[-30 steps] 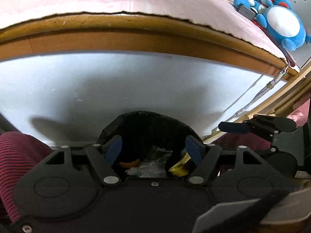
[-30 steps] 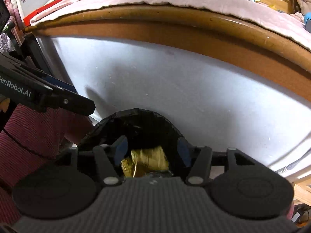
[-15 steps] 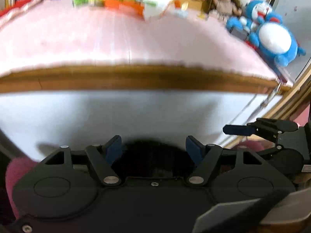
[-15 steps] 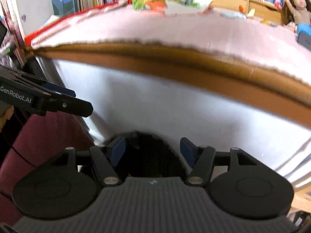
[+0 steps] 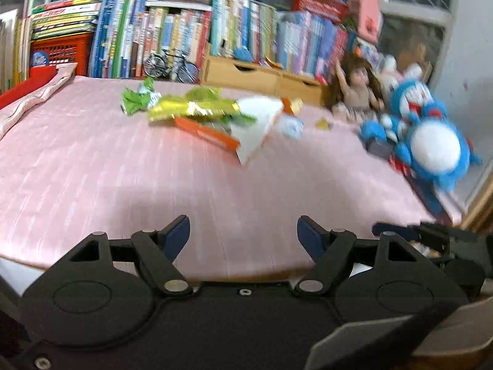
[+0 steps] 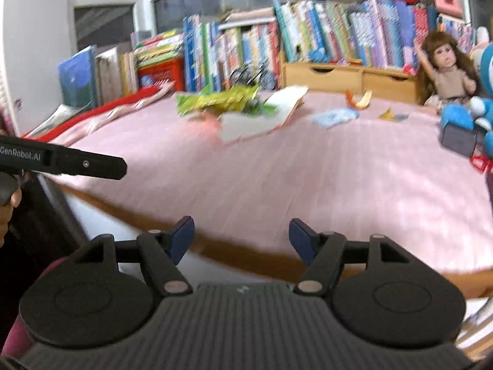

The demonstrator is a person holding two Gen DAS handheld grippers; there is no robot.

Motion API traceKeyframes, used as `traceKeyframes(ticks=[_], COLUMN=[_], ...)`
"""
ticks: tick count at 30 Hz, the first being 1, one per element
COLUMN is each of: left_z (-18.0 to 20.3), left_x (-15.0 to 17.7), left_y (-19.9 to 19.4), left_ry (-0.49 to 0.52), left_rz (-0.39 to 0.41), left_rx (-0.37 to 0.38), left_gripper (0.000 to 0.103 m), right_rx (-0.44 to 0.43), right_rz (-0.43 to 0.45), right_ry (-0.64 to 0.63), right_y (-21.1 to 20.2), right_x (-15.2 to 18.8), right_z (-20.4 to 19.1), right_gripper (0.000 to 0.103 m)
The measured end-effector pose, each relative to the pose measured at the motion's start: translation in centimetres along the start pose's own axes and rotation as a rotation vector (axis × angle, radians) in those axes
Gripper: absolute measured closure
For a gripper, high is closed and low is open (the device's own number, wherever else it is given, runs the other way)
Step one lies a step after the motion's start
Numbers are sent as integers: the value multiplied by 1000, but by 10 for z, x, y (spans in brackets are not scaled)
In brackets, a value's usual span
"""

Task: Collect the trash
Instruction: 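Move both tools back over the bed toward the yellow bag and tissue packet, then grasp the yellow snack bag with the left gripper while the right grasps the Sanita tissue packet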

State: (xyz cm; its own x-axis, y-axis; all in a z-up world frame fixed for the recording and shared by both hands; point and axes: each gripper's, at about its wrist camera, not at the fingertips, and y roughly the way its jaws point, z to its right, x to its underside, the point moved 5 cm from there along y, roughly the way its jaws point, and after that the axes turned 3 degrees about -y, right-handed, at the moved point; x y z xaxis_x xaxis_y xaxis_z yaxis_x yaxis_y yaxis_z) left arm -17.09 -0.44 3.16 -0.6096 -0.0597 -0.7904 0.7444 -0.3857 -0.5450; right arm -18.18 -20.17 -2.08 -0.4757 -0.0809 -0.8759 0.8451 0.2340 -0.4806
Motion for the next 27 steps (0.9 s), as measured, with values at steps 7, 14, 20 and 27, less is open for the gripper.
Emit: traceKeyframes(ticks=[7, 14, 20, 27], left_z=[-18, -62, -92, -114], left_x=[-54, -111, -147, -162], left_y=[31, 75, 121, 173], left_ry=[18, -213, -284, -378], left_rz=[111, 192, 203, 184], left_rx=[-105, -89, -98, -122], left_gripper=[27, 25, 22, 20], right_rx=[86, 173, 265, 327], right_rz=[18, -5, -61, -131], right_ry=[53, 152, 174, 198], right_y=[25, 74, 125, 183], right_x=[-39, -79, -106, -120], right_z=[34, 83, 122, 148], right_gripper=[24, 24, 18, 18])
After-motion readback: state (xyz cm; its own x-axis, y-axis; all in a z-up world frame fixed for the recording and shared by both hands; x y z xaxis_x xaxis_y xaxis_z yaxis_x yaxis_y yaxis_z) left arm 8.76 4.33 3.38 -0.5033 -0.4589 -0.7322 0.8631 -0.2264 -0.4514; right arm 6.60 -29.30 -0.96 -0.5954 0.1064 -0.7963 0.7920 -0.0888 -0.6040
